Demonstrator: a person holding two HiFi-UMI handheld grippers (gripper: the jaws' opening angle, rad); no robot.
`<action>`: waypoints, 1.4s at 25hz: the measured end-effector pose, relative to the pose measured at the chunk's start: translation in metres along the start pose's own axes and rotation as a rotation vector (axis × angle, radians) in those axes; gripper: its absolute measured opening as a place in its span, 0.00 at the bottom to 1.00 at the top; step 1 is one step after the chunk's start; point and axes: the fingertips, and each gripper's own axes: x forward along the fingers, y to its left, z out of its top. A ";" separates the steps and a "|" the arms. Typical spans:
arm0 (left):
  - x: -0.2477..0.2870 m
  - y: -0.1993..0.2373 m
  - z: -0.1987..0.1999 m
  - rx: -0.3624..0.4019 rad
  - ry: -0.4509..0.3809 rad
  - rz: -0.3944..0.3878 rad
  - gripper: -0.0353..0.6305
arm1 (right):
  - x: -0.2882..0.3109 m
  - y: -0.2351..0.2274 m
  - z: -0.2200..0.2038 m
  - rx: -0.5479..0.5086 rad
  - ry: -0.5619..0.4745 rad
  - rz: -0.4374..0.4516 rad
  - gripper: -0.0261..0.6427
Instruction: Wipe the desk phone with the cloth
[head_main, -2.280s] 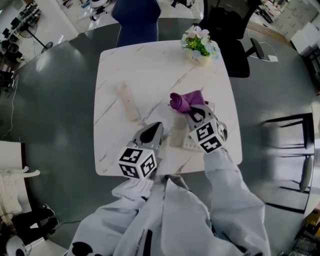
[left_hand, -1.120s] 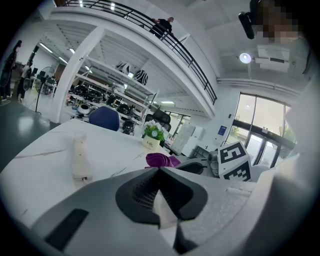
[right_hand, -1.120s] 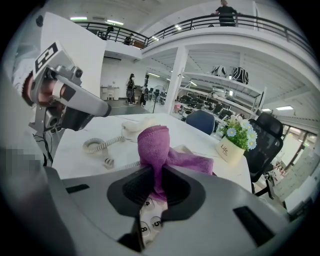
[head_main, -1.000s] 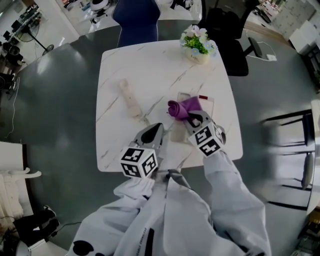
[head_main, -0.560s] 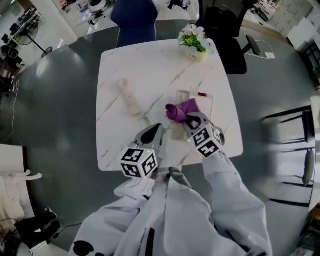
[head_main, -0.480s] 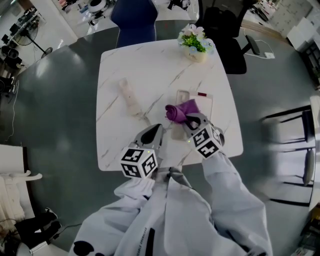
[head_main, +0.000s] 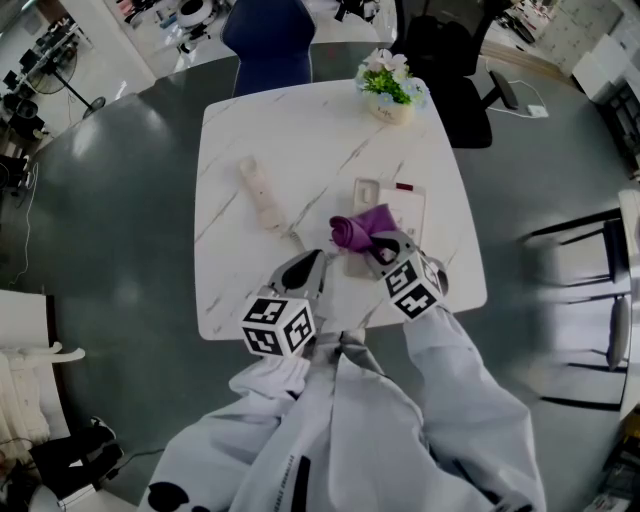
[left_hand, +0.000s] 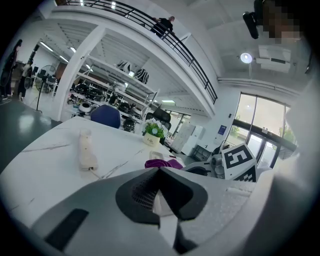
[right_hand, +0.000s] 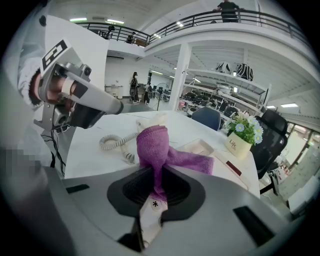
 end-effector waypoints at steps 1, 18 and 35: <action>-0.001 0.000 0.000 -0.001 0.000 0.000 0.05 | 0.000 0.002 0.000 0.001 0.001 0.002 0.08; -0.010 -0.002 0.000 -0.006 -0.006 -0.007 0.05 | -0.008 0.034 -0.014 0.020 0.032 0.099 0.08; -0.013 -0.002 0.014 0.004 -0.028 -0.006 0.05 | -0.017 0.057 -0.020 0.068 0.051 0.200 0.08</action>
